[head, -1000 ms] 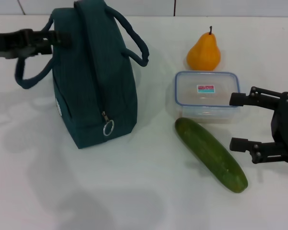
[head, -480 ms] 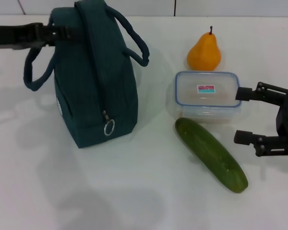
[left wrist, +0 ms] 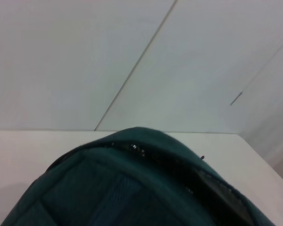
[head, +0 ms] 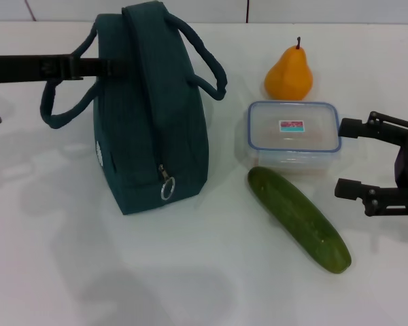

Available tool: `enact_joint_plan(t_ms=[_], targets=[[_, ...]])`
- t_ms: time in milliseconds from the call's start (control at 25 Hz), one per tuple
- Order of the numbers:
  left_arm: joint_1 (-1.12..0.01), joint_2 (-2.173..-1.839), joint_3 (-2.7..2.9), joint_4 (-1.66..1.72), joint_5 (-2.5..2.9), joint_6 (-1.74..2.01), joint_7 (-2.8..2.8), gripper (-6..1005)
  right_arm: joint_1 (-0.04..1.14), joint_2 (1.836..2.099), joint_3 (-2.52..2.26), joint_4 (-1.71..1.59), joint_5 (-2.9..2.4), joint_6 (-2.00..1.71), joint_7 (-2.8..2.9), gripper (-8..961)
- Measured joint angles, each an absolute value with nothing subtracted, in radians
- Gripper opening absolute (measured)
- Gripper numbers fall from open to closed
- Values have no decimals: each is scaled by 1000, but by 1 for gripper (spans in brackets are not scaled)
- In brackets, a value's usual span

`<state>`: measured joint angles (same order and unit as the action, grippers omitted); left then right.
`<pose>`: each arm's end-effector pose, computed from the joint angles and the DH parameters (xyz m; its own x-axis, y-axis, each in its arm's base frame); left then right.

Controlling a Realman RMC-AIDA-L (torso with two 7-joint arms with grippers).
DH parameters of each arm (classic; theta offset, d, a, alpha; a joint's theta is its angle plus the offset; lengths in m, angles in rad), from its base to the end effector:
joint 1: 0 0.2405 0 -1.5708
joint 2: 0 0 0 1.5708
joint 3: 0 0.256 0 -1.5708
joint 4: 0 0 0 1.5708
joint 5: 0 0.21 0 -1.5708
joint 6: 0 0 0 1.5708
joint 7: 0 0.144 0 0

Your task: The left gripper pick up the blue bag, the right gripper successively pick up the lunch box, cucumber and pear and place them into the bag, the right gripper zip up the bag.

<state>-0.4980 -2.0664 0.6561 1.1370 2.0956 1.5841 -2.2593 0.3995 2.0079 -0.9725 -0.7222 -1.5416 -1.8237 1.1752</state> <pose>-0.2434 0.3548 0.0896 0.4750 0.6914 0.5444 0.8546 -0.5100 -0.0980 0.2329 0.2894 0.0339 0.7194 -0.0186 -0.6944 -0.1344 -0.9845 -0.1130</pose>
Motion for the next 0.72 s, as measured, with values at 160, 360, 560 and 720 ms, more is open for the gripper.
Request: enact_joint_plan(t_ms=[160,360,560,720], targets=[[-498,-2066,657,1138,2110,1573,-2269,489,400,2008,-972,-722,-1542,-1824,1175,859],[-495,-2067,642,1160,2107,1567,-2299,256,405,2009,-969,-719,-1539,-1801,1175,859],[-492,-2076,644,1256,2093,1585,-2337,44,445,2013,-971,-697,-1509,-1743,1180,858],[-490,-2080,648,1294,2039,1635,-2382,44,489,2017,-978,-658,-1479,-1693,1170,858]])
